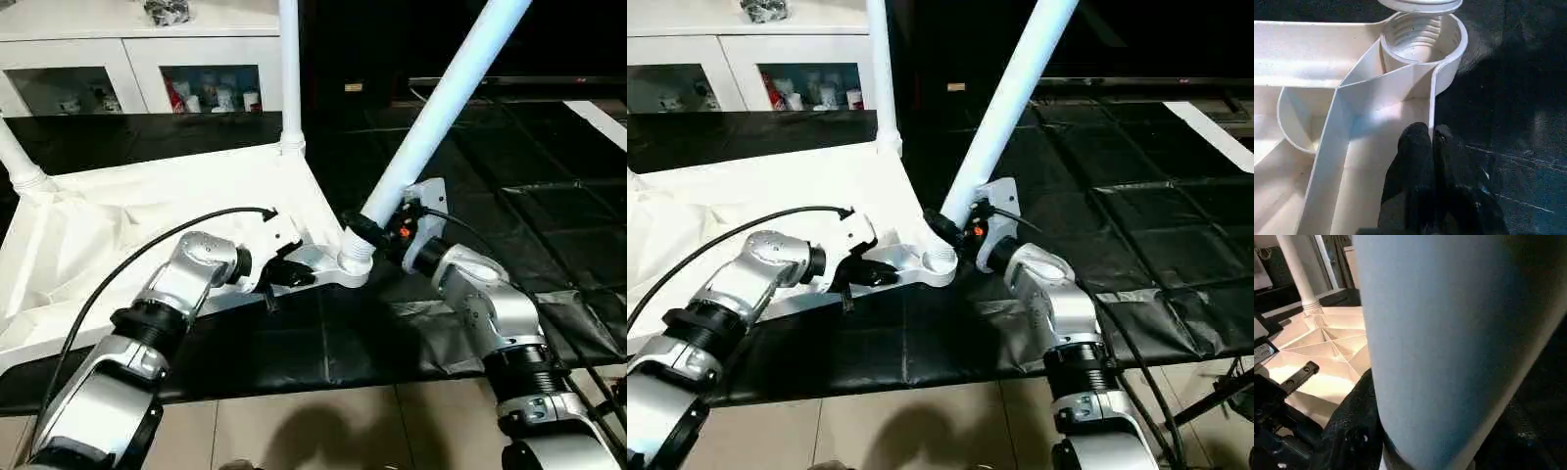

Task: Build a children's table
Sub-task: Insert table leg to table base

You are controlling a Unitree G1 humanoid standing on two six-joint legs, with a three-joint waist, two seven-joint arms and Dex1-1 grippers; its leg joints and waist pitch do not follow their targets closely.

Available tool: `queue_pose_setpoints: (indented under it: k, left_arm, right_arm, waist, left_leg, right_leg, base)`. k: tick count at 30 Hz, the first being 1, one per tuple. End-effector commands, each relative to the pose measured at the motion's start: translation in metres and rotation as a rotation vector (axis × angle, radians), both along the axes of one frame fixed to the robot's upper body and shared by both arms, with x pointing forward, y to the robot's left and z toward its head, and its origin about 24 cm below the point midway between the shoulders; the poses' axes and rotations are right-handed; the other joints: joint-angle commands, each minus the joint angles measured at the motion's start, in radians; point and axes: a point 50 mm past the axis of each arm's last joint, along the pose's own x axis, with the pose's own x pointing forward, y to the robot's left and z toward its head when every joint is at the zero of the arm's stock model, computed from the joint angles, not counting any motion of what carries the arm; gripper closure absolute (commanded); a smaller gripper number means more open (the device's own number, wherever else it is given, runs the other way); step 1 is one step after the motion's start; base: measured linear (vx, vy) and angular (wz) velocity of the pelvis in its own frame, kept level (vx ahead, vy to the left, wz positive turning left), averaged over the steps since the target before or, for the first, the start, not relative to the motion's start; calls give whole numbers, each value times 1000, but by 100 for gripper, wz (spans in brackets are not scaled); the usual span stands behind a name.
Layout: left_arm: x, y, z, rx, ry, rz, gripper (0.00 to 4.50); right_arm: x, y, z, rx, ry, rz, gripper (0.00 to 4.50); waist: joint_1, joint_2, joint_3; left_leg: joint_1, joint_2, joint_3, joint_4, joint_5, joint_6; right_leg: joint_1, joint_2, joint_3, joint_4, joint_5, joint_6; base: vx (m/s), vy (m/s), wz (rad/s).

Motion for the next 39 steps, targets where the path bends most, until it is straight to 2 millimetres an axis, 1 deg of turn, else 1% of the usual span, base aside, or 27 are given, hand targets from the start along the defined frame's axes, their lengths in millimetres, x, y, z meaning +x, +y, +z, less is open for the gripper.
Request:
queue_pose_setpoints:
  k: [1,2,4,5,6,11,12,14,15,16,18,19,20,25,27,28,29,32,33,35,36,37,39]
  left_arm:
    - [3,6,-2,9,6,27,394]
    - [4,6,-2,13,-1,31,390]
    - [4,6,-2,16,-2,34,361]
    - [5,6,-2,16,-3,34,352]
    - [5,7,-2,15,6,33,352]
    - [8,10,0,2,10,26,349]
    - [8,10,1,-1,10,24,349]
    - [7,9,1,-21,20,6,349]
    - [7,9,1,-26,24,1,349]
    - [6,9,0,-29,29,-3,366]
    - [5,9,-2,-20,37,-7,366]
    - [5,10,-3,-14,44,-6,377]
    - [5,11,-4,-10,47,-1,377]
    - [5,13,-6,-3,61,7,419]
    - [4,15,-7,16,59,-5,435]
    - [4,15,-8,18,60,-8,444]
    - [4,15,-8,17,60,-10,444]
    - [3,14,-7,-2,67,-16,450]
    - [2,13,-5,-18,70,-36,450]
    - [0,12,-4,-40,84,-77,450]
    - [-2,12,-4,-42,95,-98,450]
    - [-3,12,-4,-42,99,-101,450]
    - [-4,12,-5,-44,103,-104,450]
  right_arm:
    - [3,-4,8,2,-38,-5,257]
    - [3,-5,7,4,-40,1,257]
    - [2,-5,7,4,-44,8,257]
    - [1,-4,8,1,-52,21,257]
    - [1,-4,8,-4,-56,34,257]
    - [-1,-2,6,-10,-45,55,257]
    - [-2,-2,6,-10,-45,55,257]
    - [-2,-1,5,-10,-45,59,257]
    - [-2,-1,5,-10,-45,61,257]
    - [-2,0,5,-11,-45,64,257]
    - [-2,1,4,-12,-44,69,257]
    - [-2,1,4,-12,-43,71,257]
    - [-2,1,3,-11,-30,73,257]
    - [-1,3,0,-38,-4,98,257]
    - [-1,4,-2,-64,16,121,257]
    - [-1,4,-3,-69,24,123,257]
    - [-1,4,-4,-77,36,125,257]
    - [-1,3,-8,-102,62,133,257]
    - [0,1,-10,-123,72,133,257]
    - [1,-1,-14,-141,105,133,257]
    - [2,-3,-14,-160,105,137,257]
    - [3,-3,-14,-161,113,138,257]
    - [3,-4,-15,-161,132,144,257]
  waist:
    - [2,6,-77]
    - [1,10,-76]
    - [3,8,-77]
    - [4,15,-77]
    - [3,12,-76]
    - [4,13,-78]
    - [4,12,-77]
    - [5,13,-77]
    - [5,10,-77]
    - [5,12,-77]
    - [7,13,-77]
    - [7,12,-77]
    - [6,10,-76]
    - [7,11,-75]
    - [6,7,-74]
    - [7,9,-74]
    - [6,7,-74]
    - [8,6,-75]
    - [8,4,-76]
    - [8,4,-76]
    - [9,2,-77]
    - [10,4,-77]
    - [10,1,-76]
  left_leg:
    - [10,19,-7,-64,-203,20]
    - [11,17,-8,-64,-214,19]
    - [12,20,-9,-64,-216,20]
    - [13,21,-10,-64,-216,18]
    - [13,19,-8,-65,-228,18]
    - [11,21,-10,-65,-215,20]
    - [11,20,-9,-64,-218,20]
    - [11,20,-9,-65,-220,21]
    - [10,20,-10,-65,-219,21]
    - [12,21,-10,-65,-221,20]
    - [12,22,-10,-65,-221,21]
    - [11,22,-10,-65,-219,21]
    - [11,22,-10,-66,-221,21]
    - [12,21,-10,-66,-226,20]
    - [11,21,-10,-66,-227,20]
    - [11,22,-10,-67,-225,21]
    - [11,22,-10,-67,-225,21]
    - [11,23,-9,-66,-214,20]
    - [10,23,-9,-65,-209,22]
    - [11,23,-9,-66,-204,25]
    - [10,23,-7,-65,-194,28]
    - [11,25,-8,-64,-191,25]
    - [9,24,-6,-64,-189,31]
  right_leg:
    - [61,-83,55,-85,-271,-161]
    - [60,-81,54,-88,-282,-156]
    - [61,-82,54,-86,-285,-156]
    - [59,-83,54,-86,-284,-159]
    - [60,-81,54,-89,-291,-160]
    - [62,-82,54,-84,-260,-172]
    - [61,-81,54,-85,-260,-174]
    - [62,-83,54,-86,-268,-174]
    - [63,-84,54,-86,-270,-175]
    - [61,-84,54,-85,-271,-176]
    - [61,-85,54,-85,-270,-178]
    - [61,-84,55,-84,-267,-178]
    - [61,-84,54,-84,-269,-177]
    - [61,-85,54,-87,-293,-173]
    - [61,-85,54,-88,-302,-170]
    - [61,-85,54,-89,-305,-167]
    - [61,-85,54,-88,-303,-165]
    - [61,-86,55,-86,-292,-172]
    - [61,-86,56,-85,-287,-172]
    - [60,-87,56,-84,-279,-176]
    - [62,-86,56,-83,-270,-180]
    - [60,-88,56,-81,-265,-185]
    - [62,-87,56,-80,-258,-184]
  base:
    - [0,0,0]
    - [0,0,0]
    - [0,0,0]
    - [0,0,0]
    - [0,0,0]
    - [0,0,0]
    - [0,0,0]
    - [0,0,0]
    - [0,0,0]
    - [0,0,0]
    - [0,0,0]
    - [0,0,0]
    - [0,0,0]
    - [0,0,0]
    - [0,0,0]
    - [0,0,0]
    - [0,0,0]
    - [0,0,0]
    - [0,0,0]
    - [0,0,0]
    - [0,0,0]
    - [0,0,0]
    - [0,0,0]
